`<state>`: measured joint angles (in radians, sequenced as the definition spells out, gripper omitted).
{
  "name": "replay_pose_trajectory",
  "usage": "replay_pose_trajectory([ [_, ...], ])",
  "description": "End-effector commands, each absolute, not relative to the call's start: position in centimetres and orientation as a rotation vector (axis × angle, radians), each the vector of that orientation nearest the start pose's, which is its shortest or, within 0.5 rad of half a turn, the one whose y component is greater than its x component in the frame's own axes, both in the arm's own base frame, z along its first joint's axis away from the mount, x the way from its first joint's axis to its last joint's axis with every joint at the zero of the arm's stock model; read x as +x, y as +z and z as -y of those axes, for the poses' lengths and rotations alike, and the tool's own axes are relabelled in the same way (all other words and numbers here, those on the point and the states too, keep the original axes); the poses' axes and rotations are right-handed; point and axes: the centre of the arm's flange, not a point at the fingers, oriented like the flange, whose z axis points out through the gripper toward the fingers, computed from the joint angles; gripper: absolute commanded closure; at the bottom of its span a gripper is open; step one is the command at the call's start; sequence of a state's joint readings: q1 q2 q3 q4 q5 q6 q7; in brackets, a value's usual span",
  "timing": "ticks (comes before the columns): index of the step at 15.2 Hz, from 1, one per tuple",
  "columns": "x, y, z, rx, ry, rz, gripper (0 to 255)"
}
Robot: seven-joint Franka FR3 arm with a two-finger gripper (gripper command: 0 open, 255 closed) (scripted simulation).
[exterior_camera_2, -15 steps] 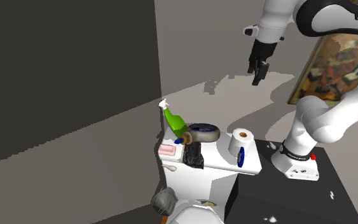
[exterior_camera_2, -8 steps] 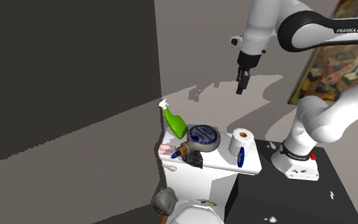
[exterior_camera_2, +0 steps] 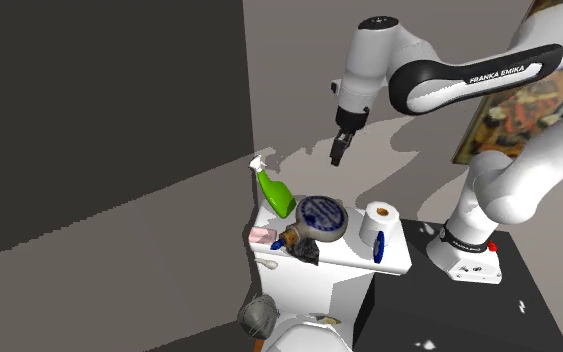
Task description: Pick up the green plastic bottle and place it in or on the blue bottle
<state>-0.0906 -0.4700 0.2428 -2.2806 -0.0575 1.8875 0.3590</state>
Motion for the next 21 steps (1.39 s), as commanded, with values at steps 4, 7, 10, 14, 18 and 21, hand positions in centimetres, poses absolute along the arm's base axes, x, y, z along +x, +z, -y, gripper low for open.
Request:
replay_pose_trajectory([
  [4, 47.2, 50.7, -8.4, -3.228, -0.223, -0.612, 0],
  [7, 50.7, 49.0, -8.7, -3.199, -0.254, -0.764, 0],
  [10, 54.2, 47.4, -8.6, -3.162, -0.285, -0.914, 0],
  [14, 58.9, 45.4, -8.1, -3.101, -0.325, -1.113, 0],
  [18, 63.6, 43.5, -6.9, -3.026, -0.363, -1.307, 0],
  [21, 66.7, 42.4, -5.8, -2.967, -0.388, -1.437, 0],
])
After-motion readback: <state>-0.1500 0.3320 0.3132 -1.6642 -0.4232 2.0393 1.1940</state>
